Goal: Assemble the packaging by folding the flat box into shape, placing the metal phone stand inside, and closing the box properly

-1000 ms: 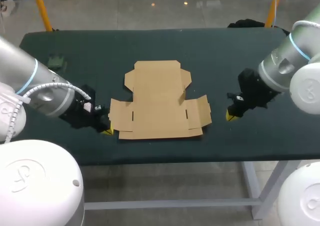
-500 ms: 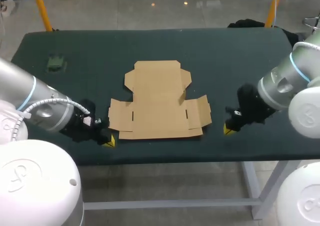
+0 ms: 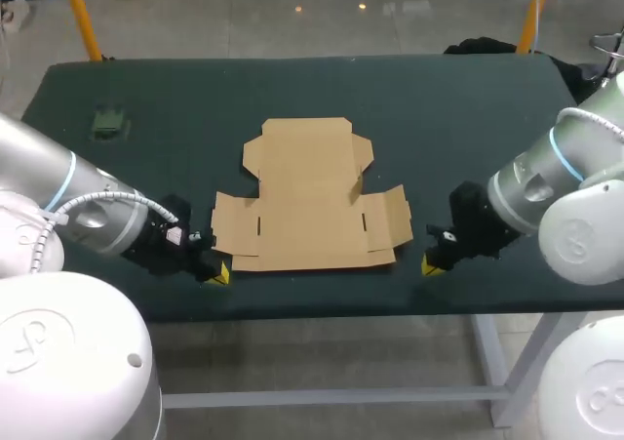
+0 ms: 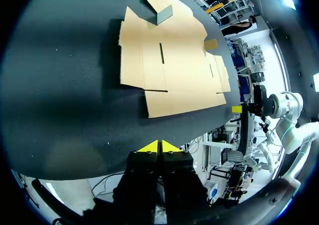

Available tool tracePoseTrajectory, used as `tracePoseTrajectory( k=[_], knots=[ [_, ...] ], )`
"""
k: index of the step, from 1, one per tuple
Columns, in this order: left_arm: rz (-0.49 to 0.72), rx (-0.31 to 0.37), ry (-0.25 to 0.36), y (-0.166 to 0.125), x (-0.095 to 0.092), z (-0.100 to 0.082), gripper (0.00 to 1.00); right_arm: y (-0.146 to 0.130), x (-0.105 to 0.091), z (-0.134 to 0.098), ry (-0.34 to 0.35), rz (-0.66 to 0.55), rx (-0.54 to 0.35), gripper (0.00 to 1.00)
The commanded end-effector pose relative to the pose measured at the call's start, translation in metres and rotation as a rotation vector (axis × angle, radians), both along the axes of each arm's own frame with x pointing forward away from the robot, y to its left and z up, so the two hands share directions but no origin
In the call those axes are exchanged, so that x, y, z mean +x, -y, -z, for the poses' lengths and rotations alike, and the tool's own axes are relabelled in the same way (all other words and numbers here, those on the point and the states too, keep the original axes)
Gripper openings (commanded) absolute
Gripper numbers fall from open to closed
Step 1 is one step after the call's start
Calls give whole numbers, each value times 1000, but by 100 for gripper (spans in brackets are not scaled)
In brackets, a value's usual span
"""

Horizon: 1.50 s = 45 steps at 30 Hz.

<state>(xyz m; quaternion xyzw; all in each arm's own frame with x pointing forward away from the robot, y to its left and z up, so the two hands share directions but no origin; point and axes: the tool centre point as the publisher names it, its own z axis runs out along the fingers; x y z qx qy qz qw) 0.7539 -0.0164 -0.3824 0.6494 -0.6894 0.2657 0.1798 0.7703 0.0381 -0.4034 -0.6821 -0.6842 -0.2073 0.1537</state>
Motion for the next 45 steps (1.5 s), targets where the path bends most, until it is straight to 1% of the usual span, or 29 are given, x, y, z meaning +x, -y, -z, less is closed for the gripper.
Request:
tracePoseTrajectory(
  k=[1, 4, 8, 14, 21, 31, 39, 45],
  knots=[
    [15, -7, -15, 4, 12, 11, 0, -8, 5, 9, -2, 0, -3, 0],
    [19, -10, -19, 4, 16, 14, 0, -11, 6, 11, -1, 0, 0, 0],
    [5, -19, -39, 1, 21, 17, 0, -14, 7, 13, -1, -1, 3, 0],
    [-6, -21, -63, -3, 24, 20, 0, -17, 7, 15, 3, 4, 7, 0],
    [-11, -35, -88, -9, 33, 29, 0, -22, 10, 19, 4, 6, 14, 0],
    [15, -47, -115, -3, 40, 35, 0, -27, 13, 22, 0, 7, 14, 0],
    [41, -45, -117, 7, 45, 36, 0, -29, 14, 21, 2, 2, 11, 0],
    [48, -43, -110, 10, 45, 33, 0, -29, 15, 21, 3, 0, 13, 0]
  ],
)
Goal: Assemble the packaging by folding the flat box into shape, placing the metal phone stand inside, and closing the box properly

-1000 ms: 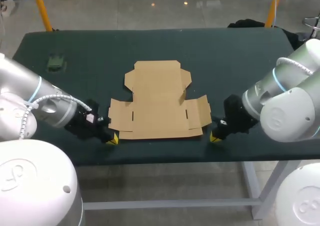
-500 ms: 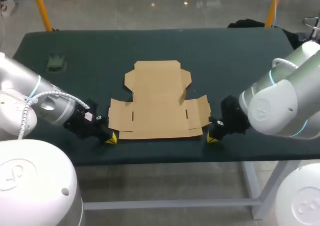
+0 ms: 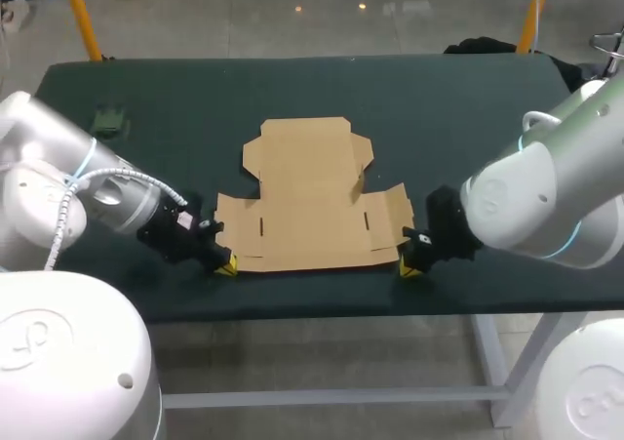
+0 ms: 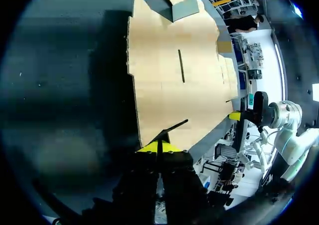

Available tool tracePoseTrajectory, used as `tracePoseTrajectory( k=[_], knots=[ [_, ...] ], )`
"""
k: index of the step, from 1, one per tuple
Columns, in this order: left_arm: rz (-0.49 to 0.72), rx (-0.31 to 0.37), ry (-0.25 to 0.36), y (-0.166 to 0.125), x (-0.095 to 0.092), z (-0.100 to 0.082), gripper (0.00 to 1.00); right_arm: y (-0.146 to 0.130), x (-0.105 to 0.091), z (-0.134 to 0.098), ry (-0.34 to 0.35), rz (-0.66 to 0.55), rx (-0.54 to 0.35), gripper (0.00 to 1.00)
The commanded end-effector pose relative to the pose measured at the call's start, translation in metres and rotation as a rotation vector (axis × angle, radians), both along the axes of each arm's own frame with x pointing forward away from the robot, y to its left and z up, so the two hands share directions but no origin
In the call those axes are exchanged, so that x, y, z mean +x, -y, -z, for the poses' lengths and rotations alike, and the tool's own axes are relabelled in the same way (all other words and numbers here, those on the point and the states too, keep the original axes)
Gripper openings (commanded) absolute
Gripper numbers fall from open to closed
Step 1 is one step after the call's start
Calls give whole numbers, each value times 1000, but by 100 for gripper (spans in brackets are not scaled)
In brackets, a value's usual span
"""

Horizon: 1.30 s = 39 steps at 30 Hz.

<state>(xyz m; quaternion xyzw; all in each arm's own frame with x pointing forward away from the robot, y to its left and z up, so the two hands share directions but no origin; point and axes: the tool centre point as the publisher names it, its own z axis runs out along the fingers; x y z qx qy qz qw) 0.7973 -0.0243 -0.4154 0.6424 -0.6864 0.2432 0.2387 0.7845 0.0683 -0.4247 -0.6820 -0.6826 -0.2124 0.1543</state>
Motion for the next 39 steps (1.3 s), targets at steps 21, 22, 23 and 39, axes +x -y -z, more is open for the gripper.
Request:
tracePoseTrajectory(
  k=[21, 22, 23, 39],
  knots=[
    [1, 23, -2, 4, 1, 0, 0, 17, 4, -1, 1, 36, 23, 0],
    [1, 23, -2, 4, 1, 0, 0, 18, 6, -2, 2, 38, 22, 0],
    [0, 22, -2, 4, 1, 0, 0, 18, 7, -2, 3, 40, 22, 0],
    [-12, 20, -6, -2, 0, 1, 0, 12, 25, 1, 4, 42, 20, 0]
  ],
)
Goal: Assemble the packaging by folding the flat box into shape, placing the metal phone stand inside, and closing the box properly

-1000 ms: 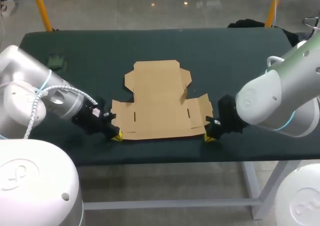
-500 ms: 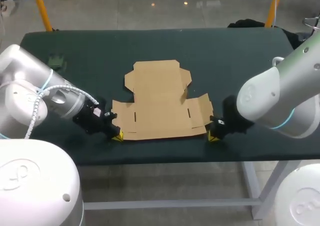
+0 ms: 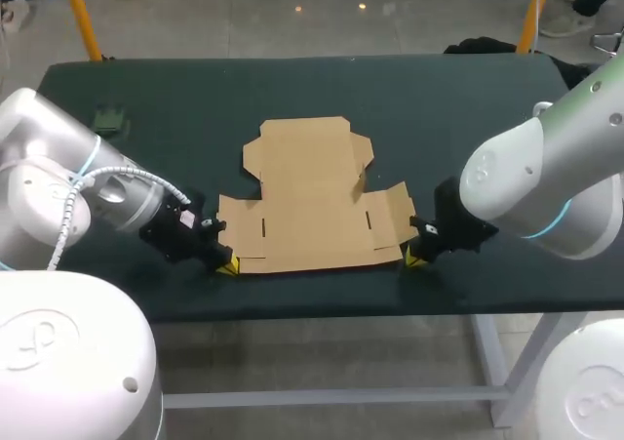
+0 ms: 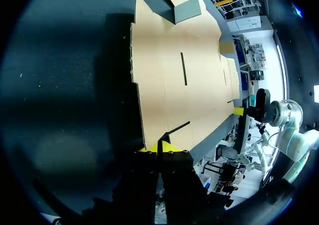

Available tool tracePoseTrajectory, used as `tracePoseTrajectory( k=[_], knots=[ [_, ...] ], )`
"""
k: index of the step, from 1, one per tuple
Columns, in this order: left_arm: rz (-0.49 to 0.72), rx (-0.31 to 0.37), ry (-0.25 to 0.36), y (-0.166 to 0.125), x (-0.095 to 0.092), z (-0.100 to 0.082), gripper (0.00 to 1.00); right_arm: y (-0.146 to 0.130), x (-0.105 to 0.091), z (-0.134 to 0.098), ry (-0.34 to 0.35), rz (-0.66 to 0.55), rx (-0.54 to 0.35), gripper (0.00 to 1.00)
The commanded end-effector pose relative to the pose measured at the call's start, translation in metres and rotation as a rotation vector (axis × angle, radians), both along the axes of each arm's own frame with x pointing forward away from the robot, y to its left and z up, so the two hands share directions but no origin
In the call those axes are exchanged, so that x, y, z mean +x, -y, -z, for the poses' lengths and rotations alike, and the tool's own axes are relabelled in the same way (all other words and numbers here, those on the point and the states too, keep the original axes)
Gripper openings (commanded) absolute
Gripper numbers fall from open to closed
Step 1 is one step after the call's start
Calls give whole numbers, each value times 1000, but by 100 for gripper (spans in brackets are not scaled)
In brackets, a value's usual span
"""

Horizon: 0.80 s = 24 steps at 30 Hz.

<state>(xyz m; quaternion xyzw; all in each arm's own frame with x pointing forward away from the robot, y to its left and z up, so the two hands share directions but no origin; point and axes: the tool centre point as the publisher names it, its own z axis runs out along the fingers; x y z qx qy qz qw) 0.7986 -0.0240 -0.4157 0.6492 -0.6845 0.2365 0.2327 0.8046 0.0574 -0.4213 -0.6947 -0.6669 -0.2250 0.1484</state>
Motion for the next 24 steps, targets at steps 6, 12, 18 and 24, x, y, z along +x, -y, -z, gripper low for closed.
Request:
tracePoseTrajectory(
  k=[6, 12, 18, 24],
  knots=[
    [4, 0, -3, -2, -1, 3, 0, 0, 9, 5, -16, 1, 7, 0],
    [11, -1, -6, -2, 0, 4, 0, -7, 12, 4, -14, -7, 4, 0],
    [17, 7, -5, -1, 2, 2, 0, -11, 11, -1, -3, -20, 7, 0],
    [27, 21, -1, 2, 3, -1, 0, -13, 10, -2, 2, -25, 9, 0]
  ],
)
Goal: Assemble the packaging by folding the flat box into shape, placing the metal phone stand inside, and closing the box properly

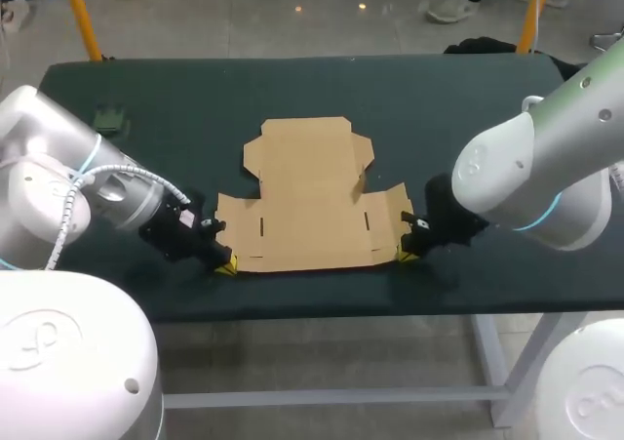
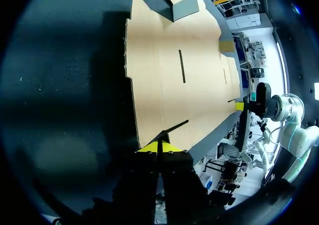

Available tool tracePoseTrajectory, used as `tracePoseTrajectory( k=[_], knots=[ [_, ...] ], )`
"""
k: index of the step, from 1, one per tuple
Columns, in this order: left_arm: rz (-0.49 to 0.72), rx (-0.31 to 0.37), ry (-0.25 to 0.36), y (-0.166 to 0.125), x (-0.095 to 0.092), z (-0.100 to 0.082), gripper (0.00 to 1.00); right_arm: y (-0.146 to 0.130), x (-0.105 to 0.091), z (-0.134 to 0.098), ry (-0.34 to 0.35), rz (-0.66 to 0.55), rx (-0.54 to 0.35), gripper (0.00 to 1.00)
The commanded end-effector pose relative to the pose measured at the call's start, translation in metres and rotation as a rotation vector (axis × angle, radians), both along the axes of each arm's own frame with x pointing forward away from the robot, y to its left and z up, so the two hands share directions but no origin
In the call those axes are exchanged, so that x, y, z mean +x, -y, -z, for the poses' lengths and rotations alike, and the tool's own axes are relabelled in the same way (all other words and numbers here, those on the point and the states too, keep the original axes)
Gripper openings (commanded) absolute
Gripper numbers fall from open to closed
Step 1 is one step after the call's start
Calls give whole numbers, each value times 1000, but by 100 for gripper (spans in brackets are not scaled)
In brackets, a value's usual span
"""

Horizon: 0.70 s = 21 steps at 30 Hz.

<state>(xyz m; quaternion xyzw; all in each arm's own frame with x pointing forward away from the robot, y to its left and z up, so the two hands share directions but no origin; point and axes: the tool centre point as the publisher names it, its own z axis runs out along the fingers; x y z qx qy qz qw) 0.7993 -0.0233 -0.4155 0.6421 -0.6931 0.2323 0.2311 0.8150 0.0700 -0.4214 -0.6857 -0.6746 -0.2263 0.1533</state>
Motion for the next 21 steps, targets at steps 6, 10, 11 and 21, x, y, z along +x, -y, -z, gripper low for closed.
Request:
tracePoseTrajectory(
  k=[6, 10, 11, 21],
  knots=[
    [11, 20, -5, 5, 3, -2, 0, -2, 0, -6, 7, -3, 1, 0],
    [12, 29, -4, 5, 3, -4, 0, -2, 1, -6, 10, -4, 1, 0],
    [10, 34, -4, 5, 3, -4, 0, -2, 1, -6, 11, -5, 2, 0],
    [1, 69, -9, 8, 2, -12, 0, -5, 3, -8, 12, -11, 2, 0]
  ],
)
